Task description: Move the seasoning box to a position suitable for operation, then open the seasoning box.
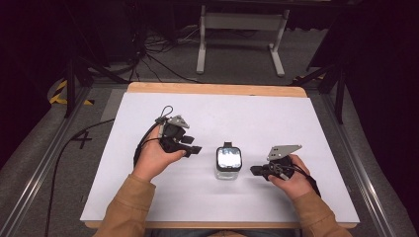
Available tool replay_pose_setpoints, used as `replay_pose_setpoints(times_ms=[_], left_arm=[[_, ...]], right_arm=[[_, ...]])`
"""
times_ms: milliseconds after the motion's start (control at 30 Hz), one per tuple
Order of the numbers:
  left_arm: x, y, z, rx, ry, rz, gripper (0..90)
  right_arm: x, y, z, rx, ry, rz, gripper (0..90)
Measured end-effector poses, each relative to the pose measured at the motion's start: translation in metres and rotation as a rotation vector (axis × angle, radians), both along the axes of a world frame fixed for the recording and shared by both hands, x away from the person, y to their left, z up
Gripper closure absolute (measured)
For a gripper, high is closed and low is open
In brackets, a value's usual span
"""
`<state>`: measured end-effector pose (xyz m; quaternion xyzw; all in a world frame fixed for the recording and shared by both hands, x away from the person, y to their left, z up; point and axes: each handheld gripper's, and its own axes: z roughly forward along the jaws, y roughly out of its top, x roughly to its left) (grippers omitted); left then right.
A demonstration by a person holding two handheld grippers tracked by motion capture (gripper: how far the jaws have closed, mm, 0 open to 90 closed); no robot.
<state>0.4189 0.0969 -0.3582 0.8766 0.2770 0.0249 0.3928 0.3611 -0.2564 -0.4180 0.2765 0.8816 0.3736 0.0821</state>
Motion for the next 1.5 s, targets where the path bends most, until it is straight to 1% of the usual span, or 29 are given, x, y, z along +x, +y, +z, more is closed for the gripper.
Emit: replay_pose_setpoints(times_ms=[67,100,133,167,233,267,333,367,400,500,533,600,633,700,767,800,833,900,933,967,1000,1033,1067,1100,1133,1233,1333,1367,1500], left_arm=[[0.003,-0.007,0.004,0.045,0.001,-0.009,52.1],[0.004,-0.010,0.006,0.041,-0.003,-0.005,53.8],[0.005,-0.012,0.006,0.027,-0.009,-0.002,55.8],[0.006,-0.014,0.007,0.008,-0.002,-0.004,57.2],[0.009,-0.018,0.010,-0.016,-0.013,-0.013,60.9],[0.010,-0.022,0.011,-0.043,-0.026,-0.019,62.9],[0.011,-0.027,0.011,-0.098,-0.049,-0.050,67.3],[0.012,-0.028,0.011,-0.118,-0.054,-0.071,69.3],[0.013,-0.031,0.011,-0.138,-0.053,-0.078,73.0],[0.014,-0.036,0.012,-0.146,-0.057,-0.086,74.2],[0.015,-0.039,0.011,-0.168,-0.059,-0.088,74.2],[0.016,-0.041,0.011,-0.173,-0.057,-0.095,75.7],[0.017,-0.045,0.010,-0.193,-0.045,-0.099,75.7],[0.020,-0.050,0.007,-0.185,-0.024,-0.115,77.6],[0.022,-0.054,0.004,-0.167,-0.023,-0.127,79.3],[0.024,-0.055,0.003,-0.160,-0.011,-0.138,80.0],[0.025,-0.057,0.001,-0.167,-0.019,-0.139,80.6],[0.026,-0.059,0.001,-0.171,-0.017,-0.139,80.9],[0.026,-0.060,0.001,-0.162,-0.014,-0.145,81.0],[0.026,-0.062,-0.001,-0.170,-0.025,-0.148,81.0],[0.025,-0.064,-0.001,-0.150,-0.028,-0.157,81.4],[0.026,-0.066,-0.003,-0.146,-0.036,-0.161,81.8],[0.026,-0.067,-0.003,-0.136,-0.036,-0.165,82.3],[0.026,-0.068,-0.004,-0.140,-0.040,-0.167,82.8],[0.027,-0.070,-0.005,-0.152,-0.040,-0.159,83.3],[0.030,-0.072,-0.008,-0.138,-0.028,-0.154,86.1],[0.031,-0.072,-0.011,-0.133,-0.016,-0.158,89.0],[0.032,-0.072,-0.011,-0.137,-0.009,-0.150,89.2],[0.033,-0.073,-0.012,-0.145,-0.016,-0.142,89.6]], right_arm=[[-0.003,-0.005,0.000,0.003,0.004,-0.025,87.9],[-0.004,-0.007,-0.001,0.005,0.004,-0.035,87.9],[-0.004,-0.009,-0.002,0.006,0.003,-0.041,87.9],[-0.004,-0.009,-0.003,0.007,0.006,-0.048,87.8],[-0.004,-0.011,-0.005,0.008,0.017,-0.060,87.6],[-0.004,-0.011,-0.006,0.009,0.019,-0.060,87.6],[-0.003,-0.013,-0.008,0.013,0.022,-0.068,87.6],[-0.003,-0.013,-0.009,0.014,0.027,-0.074,87.6],[-0.003,-0.014,-0.009,0.018,0.030,-0.076,87.6],[-0.001,-0.015,-0.011,0.025,0.034,-0.082,87.5],[-0.001,-0.015,-0.012,0.025,0.035,-0.084,87.5],[-0.001,-0.016,-0.013,0.023,0.037,-0.086,87.5],[-0.001,-0.015,-0.013,0.023,0.036,-0.087,87.5],[-0.001,-0.015,-0.014,0.025,0.042,-0.091,87.3],[-0.001,-0.014,-0.014,0.028,0.044,-0.093,87.1],[-0.001,-0.013,-0.015,0.027,0.044,-0.092,87.1],[-0.002,-0.011,-0.015,0.033,0.045,-0.091,87.1],[-0.002,-0.010,-0.016,0.035,0.048,-0.090,87.1],[-0.002,-0.008,-0.017,0.031,0.045,-0.085,87.1],[-0.003,-0.006,-0.018,0.030,0.048,-0.082,87.1],[-0.004,-0.005,-0.020,0.029,0.054,-0.083,87.1],[-0.005,-0.004,-0.020,0.027,0.051,-0.084,87.1],[-0.006,-0.003,-0.021,0.023,0.047,-0.086,87.2],[-0.007,-0.003,-0.021,0.024,0.042,-0.084,87.2],[-0.008,-0.002,-0.021,0.029,0.044,-0.083,87.2],[-0.011,-0.003,-0.020,0.047,0.042,-0.082,87.2],[-0.011,-0.005,-0.019,0.058,0.042,-0.086,87.1],[-0.011,-0.006,-0.019,0.063,0.042,-0.090,87.1],[-0.012,-0.007,-0.020,0.067,0.043,-0.087,87.0]])
